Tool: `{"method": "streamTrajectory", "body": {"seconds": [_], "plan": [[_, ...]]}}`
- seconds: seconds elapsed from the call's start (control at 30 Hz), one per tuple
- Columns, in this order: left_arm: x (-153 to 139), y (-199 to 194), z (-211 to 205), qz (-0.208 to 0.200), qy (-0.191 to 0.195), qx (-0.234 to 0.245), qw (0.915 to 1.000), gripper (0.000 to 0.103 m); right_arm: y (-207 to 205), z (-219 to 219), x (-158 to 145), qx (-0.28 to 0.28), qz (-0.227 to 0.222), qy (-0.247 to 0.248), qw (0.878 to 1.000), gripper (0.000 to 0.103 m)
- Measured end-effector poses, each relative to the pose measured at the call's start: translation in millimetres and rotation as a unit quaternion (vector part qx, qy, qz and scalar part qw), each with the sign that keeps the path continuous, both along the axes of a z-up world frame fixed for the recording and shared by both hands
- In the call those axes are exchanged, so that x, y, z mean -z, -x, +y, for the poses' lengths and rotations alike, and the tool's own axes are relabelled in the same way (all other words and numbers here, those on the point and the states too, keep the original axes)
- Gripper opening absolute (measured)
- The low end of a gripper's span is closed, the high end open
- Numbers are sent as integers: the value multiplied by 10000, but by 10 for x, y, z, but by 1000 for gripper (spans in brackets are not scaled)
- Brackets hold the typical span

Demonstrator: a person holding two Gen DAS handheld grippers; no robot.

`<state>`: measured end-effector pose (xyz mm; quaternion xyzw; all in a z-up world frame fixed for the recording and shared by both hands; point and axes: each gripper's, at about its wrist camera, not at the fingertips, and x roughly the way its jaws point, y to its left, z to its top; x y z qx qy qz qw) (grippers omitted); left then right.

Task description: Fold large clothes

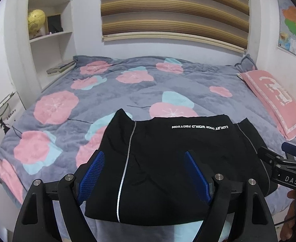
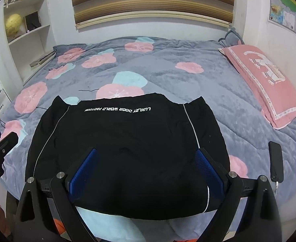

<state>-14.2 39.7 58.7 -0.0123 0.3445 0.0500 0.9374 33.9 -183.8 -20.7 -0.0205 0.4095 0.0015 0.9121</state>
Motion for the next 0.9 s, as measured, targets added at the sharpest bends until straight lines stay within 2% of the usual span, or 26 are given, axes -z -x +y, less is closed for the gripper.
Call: {"method": "streamTrajectory", "body": {"seconds": [0.9], "plan": [[54, -12, -17, 102, -24, 34, 9999, 82, -3, -36, 56, 43, 113, -94, 9999, 98]]}}
